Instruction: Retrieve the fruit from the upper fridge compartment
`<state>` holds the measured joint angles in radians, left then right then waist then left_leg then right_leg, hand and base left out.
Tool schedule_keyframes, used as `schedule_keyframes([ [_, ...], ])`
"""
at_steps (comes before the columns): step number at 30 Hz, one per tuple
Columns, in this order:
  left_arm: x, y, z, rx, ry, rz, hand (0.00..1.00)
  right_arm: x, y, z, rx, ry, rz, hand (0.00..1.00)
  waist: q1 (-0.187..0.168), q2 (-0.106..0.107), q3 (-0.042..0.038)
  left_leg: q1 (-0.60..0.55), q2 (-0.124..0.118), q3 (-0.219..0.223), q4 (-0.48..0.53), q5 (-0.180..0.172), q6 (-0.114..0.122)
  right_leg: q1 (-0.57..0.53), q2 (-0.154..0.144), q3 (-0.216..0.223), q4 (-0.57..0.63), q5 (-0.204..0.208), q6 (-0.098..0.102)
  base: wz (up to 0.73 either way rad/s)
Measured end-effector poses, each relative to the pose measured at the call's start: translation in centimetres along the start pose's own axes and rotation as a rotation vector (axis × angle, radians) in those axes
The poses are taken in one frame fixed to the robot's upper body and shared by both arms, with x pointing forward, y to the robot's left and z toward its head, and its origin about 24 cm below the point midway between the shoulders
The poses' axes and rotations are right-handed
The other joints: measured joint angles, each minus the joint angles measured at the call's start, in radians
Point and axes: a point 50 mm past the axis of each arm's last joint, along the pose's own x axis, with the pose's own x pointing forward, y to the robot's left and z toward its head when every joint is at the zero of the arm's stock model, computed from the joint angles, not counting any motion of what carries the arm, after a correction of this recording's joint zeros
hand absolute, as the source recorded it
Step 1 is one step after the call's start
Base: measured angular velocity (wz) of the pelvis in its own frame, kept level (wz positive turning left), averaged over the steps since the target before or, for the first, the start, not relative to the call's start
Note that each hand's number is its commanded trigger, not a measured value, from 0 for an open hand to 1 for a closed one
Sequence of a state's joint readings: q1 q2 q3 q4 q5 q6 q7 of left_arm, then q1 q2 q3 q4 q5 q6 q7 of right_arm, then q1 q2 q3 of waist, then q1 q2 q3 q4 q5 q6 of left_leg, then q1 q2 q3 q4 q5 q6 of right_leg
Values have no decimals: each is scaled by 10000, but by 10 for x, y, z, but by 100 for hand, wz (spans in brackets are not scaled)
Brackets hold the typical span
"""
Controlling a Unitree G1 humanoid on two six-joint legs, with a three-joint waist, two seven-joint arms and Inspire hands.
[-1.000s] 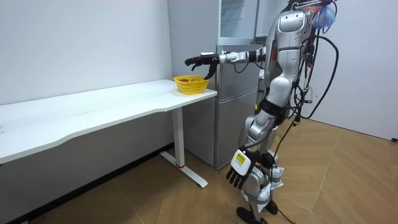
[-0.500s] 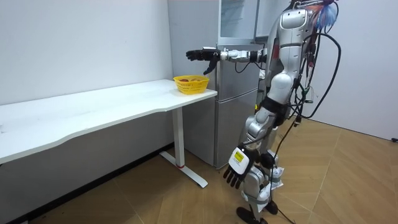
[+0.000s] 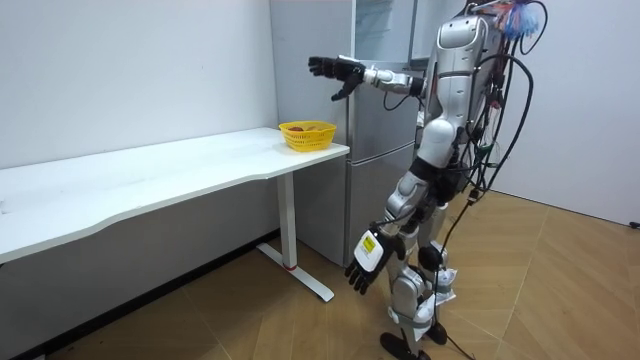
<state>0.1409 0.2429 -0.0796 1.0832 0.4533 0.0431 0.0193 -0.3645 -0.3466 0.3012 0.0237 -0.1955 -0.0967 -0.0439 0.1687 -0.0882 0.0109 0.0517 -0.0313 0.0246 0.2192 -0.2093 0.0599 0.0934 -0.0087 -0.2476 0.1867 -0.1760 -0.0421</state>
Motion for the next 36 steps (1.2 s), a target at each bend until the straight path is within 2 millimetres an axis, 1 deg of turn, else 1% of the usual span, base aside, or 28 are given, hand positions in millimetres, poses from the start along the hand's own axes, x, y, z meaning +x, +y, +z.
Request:
schedule_keyframes([
  [1,0,-1,1,-15,-18,23,0,-4,-3,5,212,-290,-229,0,-27,32,3,6,8,8,1,-1,1,1,11,35,-9,24,5,-5],
  [3,0,-3,1,-92,-25,144,0,-11,-3,11,834,-501,-519,0,-24,101,-14,7,21,69,4,-4,6,-32,32,135,-9,47,15,-10],
  [4,0,-6,2,-139,-12,168,0,-15,0,15,1175,-612,-551,0,-31,192,-26,0,34,133,0,-6,8,-66,48,211,-15,79,13,-17],
  [5,0,-10,4,-190,-32,102,0,-21,5,17,1512,-602,-574,0,-90,302,-68,0,46,187,-6,-7,11,-76,52,237,-30,120,16,-15],
  [8,0,-16,6,-249,-34,-53,0,-34,15,15,2254,-331,-515,0,-180,466,-80,69,54,293,-50,-5,17,-66,45,299,-11,128,19,-11],
  [11,0,-16,5,-277,10,-80,0,-48,24,16,2760,-150,-325,0,-367,597,-133,102,127,560,-81,-5,12,-136,104,544,19,169,-31,-23],
  [12,0,-16,4,-274,26,-84,0,-50,24,16,2793,-121,-305,0,-419,608,-142,106,131,579,-87,-3,9,-142,110,570,25,173,-36,-14],
  [13,0,-17,3,-277,98,-115,0,-53,25,17,2828,-116,-234,0,-597,615,-149,111,132,588,-91,3,0,-144,115,595,33,175,-39,-10],
  [14,0,-18,2,-225,137,-150,0,-54,25,17,2843,-122,-210,0,-769,610,-160,126,154,699,-102,6,-3,-179,135,686,38,181,-49,-15],
  [15,-1,-19,2,-178,147,-156,0,-54,26,18,2829,-135,-178,0,-811,608,-182,130,173,779,-124,7,-6,-218,152,762,42,189,-58,-29],
  [16,-1,-19,1,-170,156,-156,0,-56,26,19,2811,-154,-153,0,-890,605,-187,127,194,879,-151,15,-18,-272,179,862,34,221,-72,-28],
  [17,-1,-19,1,-173,151,-67,0,-61,25,19,2850,-103,-166,0,-973,588,-196,143,207,948,-175,17,-20,-278,212,981,7,239,-70,-24],
  [20,-1,-19,1,-172,164,135,0,-71,25,17,2952,125,-152,0,-1179,567,-198,227,228,1099,-235,12,-16,-261,238,1121,-16,255,-60,-15],
  [22,-1,-18,1,-177,124,229,0,-79,23,13,3428,393,-359,0,-1452,566,-192,241,225,1137,-241,4,-4,-258,248,1193,-26,264,-47,-8],
  [24,-1,-18,1,-148,78,311,0,-84,21,9,3665,650,-546,0,-1619,569,-190,248,226,1159,-244,-6,6,-270,262,1256,-23,267,-40,-7],
  [26,-2,-19,-1,-145,85,350,0,-92,18,5,3613,936,-820,0,-1756,615,-187,215,251,1269,-197,-56,15,-350,283,1380,5,261,-30,-11],
  [27,-2,-20,-2,-142,100,348,0,-94,16,5,3568,1004,-908,0,-1770,631,-182,202,258,1302,-182,-67,15,-408,284,1403,11,261,-30,-15],
  [29,-2,-19,-4,-90,147,340,0,-102,14,3,3552,1114,-1116,0,-1975,698,-154,141,269,1402,-150,-80,22,-447,292,1473,14,274,-19,-9],
  [31,-2,-20,-3,27,93,309,0,-107,16,4,3581,1116,-1109,0,-2091,764,-153,156,270,1428,-155,-94,28,-449,310,1567,26,276,-14,-9],
  [33,-2,-20,-1,93,12,261,0,-109,17,3,3552,1159,-1069,0,-2183,827,-142,197,289,1579,-172,-118,34,-450,340,1690,18,289,5,-18],
  [34,-1,-19,0,67,-23,253,0,-112,17,1,3445,1301,-1056,0,-2208,850,-132,247,314,1662,-180,-148,29,-443,378,1813,25,295,10,-27],
  [36,-1,-19,1,62,-60,237,0,-121,15,-6,3366,1816,-1183,0,-2232,867,-139,314,345,1838,-205,-191,24,-426,425,1964,17,300,15,-24],
])
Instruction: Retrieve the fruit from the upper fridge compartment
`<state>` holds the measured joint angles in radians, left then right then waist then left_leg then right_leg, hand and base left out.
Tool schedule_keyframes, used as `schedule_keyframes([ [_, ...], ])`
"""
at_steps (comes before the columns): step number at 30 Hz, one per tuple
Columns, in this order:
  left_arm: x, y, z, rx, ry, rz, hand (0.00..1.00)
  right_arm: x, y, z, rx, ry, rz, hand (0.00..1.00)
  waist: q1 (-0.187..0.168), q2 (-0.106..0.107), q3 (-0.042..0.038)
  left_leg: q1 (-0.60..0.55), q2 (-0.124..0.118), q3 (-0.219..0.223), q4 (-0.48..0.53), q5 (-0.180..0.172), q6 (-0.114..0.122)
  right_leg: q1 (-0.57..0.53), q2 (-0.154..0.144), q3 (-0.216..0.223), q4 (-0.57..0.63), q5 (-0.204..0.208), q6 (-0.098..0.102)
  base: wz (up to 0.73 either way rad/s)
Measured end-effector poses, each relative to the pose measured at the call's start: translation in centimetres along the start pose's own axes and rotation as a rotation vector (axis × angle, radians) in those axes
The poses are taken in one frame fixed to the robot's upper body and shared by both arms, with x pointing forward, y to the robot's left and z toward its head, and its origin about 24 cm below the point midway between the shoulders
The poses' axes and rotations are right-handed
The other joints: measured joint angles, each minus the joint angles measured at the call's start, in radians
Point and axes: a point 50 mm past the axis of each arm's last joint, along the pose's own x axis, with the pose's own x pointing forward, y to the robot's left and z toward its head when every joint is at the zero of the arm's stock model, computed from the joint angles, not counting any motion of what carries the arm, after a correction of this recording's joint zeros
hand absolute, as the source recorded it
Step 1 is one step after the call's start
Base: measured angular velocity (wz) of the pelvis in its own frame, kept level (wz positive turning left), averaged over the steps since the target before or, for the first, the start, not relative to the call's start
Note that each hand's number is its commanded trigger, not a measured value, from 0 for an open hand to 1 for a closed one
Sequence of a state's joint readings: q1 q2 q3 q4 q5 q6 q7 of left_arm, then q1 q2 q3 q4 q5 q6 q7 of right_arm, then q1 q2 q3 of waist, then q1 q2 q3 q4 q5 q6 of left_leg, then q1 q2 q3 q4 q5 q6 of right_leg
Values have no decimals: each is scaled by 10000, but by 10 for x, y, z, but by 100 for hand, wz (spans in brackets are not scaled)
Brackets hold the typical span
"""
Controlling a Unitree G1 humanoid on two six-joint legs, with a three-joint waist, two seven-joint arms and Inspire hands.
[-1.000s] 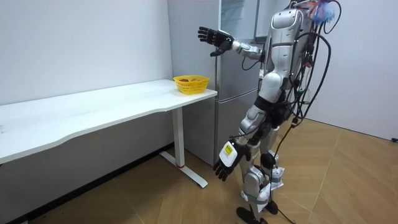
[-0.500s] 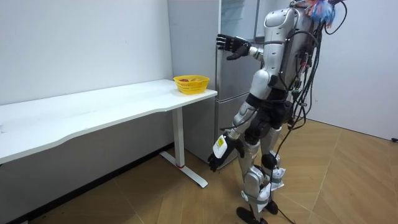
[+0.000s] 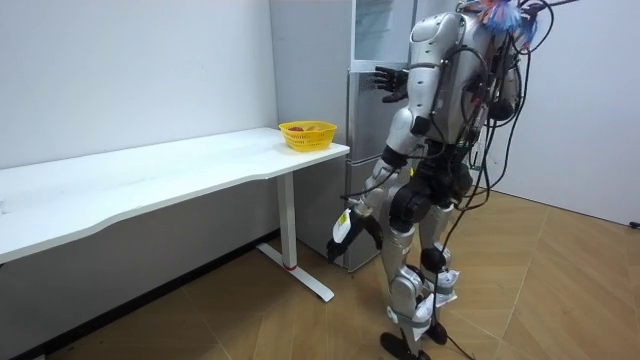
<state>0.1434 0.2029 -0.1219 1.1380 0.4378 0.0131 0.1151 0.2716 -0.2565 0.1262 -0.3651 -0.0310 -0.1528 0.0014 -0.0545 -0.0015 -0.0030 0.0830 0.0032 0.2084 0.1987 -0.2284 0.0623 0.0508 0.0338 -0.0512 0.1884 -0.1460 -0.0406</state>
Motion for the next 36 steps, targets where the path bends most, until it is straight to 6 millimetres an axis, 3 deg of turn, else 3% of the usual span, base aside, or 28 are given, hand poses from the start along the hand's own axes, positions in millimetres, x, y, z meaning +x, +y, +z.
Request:
schedule_keyframes([
  [4,0,0,1,38,-53,4,0,-26,-5,-18,13,1391,-382,0,-327,52,-6,-35,41,228,-32,-35,-10,-135,36,154,12,20,-5,-17],
  [9,1,4,12,165,-468,142,0,-36,-4,-28,247,2132,-481,0,-523,146,-46,-81,71,631,-190,-35,-12,-467,71,423,180,49,-6,-25],
  [15,3,6,24,-410,-794,142,0,-68,-2,-84,2216,4882,-1111,0,-804,33,-8,-84,58,658,-192,-58,19,-554,59,488,295,15,24,-3],
  [17,3,5,23,-420,-817,101,0,-94,-5,-107,3241,6252,-1952,0,-857,50,-6,-81,53,683,-196,-75,30,-590,66,552,301,11,31,-8],
  [23,2,7,18,-713,-696,144,0,-136,-22,-138,5585,8008,-5239,0,-1332,98,-40,-162,34,675,-179,-74,36,-667,46,540,353,1,48,-1],
  [27,2,11,20,-839,-970,300,0,-138,-43,-140,6767,7635,-7425,0,-1381,53,9,-78,32,691,-203,-72,33,-636,57,554,359,-17,38,-2],
  [32,-1,18,8,-1554,-867,628,0,-118,-88,-131,8564,5799,-10714,0,-1445,-278,12,-28,34,773,-178,-70,22,-747,37,565,525,-172,18,-2],
  [36,-4,16,-6,-1760,-475,705,0,-110,-109,-116,8999,4705,-11922,0,-1544,-501,18,-80,21,698,-181,-70,20,-786,37,529,551,-181,12,5],
])
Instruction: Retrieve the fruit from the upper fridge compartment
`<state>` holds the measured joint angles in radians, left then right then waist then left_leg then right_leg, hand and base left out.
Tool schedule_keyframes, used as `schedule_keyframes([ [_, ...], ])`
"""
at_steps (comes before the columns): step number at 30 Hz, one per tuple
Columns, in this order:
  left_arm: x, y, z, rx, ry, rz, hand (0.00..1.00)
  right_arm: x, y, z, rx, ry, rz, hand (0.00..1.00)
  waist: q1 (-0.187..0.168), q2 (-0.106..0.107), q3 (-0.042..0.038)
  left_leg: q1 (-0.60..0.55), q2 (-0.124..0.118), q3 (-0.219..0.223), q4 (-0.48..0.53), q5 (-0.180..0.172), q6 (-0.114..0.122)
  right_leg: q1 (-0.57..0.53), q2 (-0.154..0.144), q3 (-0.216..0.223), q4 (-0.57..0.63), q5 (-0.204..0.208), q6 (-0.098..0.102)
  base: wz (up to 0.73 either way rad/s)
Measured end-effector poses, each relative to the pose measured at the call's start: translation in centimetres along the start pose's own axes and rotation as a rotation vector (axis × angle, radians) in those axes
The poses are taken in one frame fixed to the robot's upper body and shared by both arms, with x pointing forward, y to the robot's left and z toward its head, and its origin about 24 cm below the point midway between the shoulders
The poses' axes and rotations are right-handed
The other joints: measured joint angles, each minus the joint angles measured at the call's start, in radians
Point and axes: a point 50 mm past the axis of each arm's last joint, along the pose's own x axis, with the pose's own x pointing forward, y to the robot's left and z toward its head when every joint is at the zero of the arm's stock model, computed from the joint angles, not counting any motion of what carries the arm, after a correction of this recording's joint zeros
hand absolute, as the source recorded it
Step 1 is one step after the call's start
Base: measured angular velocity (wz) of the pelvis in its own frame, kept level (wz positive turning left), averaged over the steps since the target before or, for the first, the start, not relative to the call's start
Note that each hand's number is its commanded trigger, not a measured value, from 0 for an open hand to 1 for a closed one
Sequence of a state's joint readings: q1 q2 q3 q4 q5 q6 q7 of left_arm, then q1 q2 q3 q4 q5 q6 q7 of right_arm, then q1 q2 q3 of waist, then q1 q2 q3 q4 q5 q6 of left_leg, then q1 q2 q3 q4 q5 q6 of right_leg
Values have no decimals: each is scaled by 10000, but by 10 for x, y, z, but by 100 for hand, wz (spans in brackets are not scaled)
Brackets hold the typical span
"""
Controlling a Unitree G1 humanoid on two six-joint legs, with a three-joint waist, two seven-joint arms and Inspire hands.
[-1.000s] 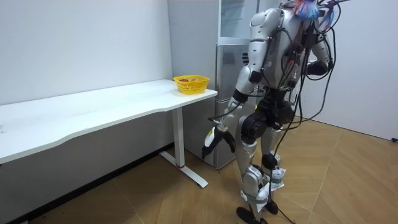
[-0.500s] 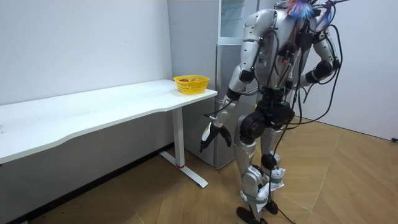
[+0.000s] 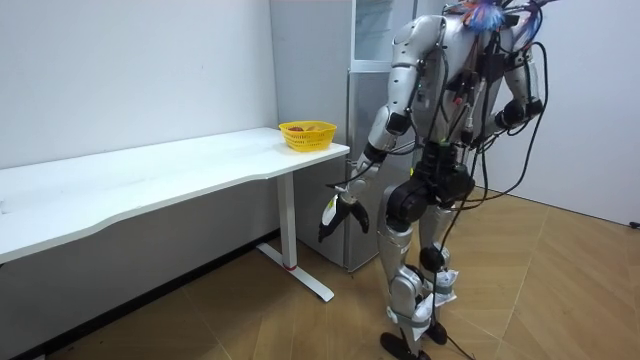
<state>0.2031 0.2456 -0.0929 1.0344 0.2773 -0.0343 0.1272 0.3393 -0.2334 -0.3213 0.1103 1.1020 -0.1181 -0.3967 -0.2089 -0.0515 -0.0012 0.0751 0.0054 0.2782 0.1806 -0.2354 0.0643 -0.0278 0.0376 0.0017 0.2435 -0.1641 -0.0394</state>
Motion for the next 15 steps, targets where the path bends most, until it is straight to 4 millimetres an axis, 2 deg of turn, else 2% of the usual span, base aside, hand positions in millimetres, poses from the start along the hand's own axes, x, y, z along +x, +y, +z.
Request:
schedule_keyframes([
  [2,-2,1,-8,-194,214,101,0,5,11,20,1159,-637,-252,0,-125,-108,-13,-37,-18,4,-48,1,2,-30,15,68,2,-3,11,0],
  [6,-6,6,-16,-547,344,500,0,4,28,58,2438,-1958,-181,0,-301,-170,-21,-103,-23,25,-52,2,3,-69,19,35,53,2,24,0],
  [10,-6,12,-21,-851,534,818,0,-5,47,101,3122,-3607,287,0,-415,-147,-46,-118,-27,-7,-27,0,4,-42,28,-33,-7,-6,29,1],
  [15,-7,13,-25,-920,635,829,0,-17,55,129,3265,-5043,515,0,-401,-149,-35,-79,-22,-34,-81,-2,2,3,98,100,-26,-4,27,1],
])
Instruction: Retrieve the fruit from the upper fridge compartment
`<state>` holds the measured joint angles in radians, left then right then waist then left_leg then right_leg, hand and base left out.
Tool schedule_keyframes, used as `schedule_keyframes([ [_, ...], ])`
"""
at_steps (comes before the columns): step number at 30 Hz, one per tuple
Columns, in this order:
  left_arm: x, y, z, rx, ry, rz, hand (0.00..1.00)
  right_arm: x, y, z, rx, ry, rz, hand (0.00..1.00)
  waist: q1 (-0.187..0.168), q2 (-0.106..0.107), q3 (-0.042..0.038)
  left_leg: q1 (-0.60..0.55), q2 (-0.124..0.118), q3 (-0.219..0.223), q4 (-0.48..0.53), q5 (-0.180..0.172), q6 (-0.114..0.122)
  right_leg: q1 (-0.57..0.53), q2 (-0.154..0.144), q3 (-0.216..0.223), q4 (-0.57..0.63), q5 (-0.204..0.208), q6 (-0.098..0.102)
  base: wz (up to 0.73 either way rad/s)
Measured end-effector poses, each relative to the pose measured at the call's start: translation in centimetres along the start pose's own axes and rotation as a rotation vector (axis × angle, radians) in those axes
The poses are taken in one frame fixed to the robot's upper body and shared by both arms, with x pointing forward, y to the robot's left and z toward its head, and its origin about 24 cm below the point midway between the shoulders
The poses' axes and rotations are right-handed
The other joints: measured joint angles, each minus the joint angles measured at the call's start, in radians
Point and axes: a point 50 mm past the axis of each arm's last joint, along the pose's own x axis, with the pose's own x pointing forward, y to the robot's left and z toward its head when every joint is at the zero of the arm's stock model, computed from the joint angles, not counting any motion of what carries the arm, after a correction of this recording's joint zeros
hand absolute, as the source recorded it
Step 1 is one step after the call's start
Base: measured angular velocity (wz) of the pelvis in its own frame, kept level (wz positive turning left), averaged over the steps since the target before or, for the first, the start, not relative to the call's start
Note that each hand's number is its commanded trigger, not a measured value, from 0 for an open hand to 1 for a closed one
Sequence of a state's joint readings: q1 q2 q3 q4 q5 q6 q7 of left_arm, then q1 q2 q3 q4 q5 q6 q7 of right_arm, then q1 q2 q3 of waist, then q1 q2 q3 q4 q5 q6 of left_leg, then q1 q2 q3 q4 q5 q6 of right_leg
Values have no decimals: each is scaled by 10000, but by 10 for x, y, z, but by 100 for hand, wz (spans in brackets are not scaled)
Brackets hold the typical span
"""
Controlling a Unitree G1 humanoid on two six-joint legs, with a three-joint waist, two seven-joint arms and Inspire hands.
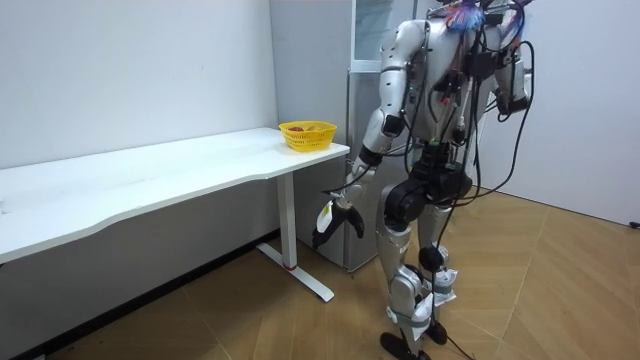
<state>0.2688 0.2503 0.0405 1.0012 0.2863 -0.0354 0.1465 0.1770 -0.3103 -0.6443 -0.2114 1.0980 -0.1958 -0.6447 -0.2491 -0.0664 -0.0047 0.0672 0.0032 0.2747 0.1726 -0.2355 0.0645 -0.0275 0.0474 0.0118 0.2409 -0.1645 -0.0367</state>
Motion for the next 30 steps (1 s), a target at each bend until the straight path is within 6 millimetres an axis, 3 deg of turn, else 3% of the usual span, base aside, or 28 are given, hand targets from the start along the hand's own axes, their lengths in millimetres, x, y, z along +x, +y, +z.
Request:
schedule_keyframes([
  [2,-1,-2,-2,-14,48,-51,0,-2,11,9,214,-299,485,0,17,-21,39,-5,-1,-12,-46,-6,-9,-14,13,28,-4,-1,0,0],
  [9,-2,-10,0,263,-30,-248,0,-5,41,16,693,-614,2147,0,152,118,21,-21,1,-64,-8,3,-20,-20,15,9,-38,2,-6,1],
  [11,-2,-14,2,188,-54,-333,0,-10,48,17,528,-792,2784,0,385,185,31,-20,4,-47,17,9,-30,-44,2,13,-22,5,-13,-4],
  [19,-3,-19,-1,447,33,-425,0,-35,84,6,-408,-1134,5512,0,696,197,37,138,7,-159,-43,20,-52,175,-10,-183,-46,-1,-36,4],
  [30,-4,-17,-13,666,582,-519,0,-57,104,-17,-1778,-1022,8052,0,1418,-171,57,135,3,-529,81,46,-84,392,-161,-705,-189,-49,-103,11],
])
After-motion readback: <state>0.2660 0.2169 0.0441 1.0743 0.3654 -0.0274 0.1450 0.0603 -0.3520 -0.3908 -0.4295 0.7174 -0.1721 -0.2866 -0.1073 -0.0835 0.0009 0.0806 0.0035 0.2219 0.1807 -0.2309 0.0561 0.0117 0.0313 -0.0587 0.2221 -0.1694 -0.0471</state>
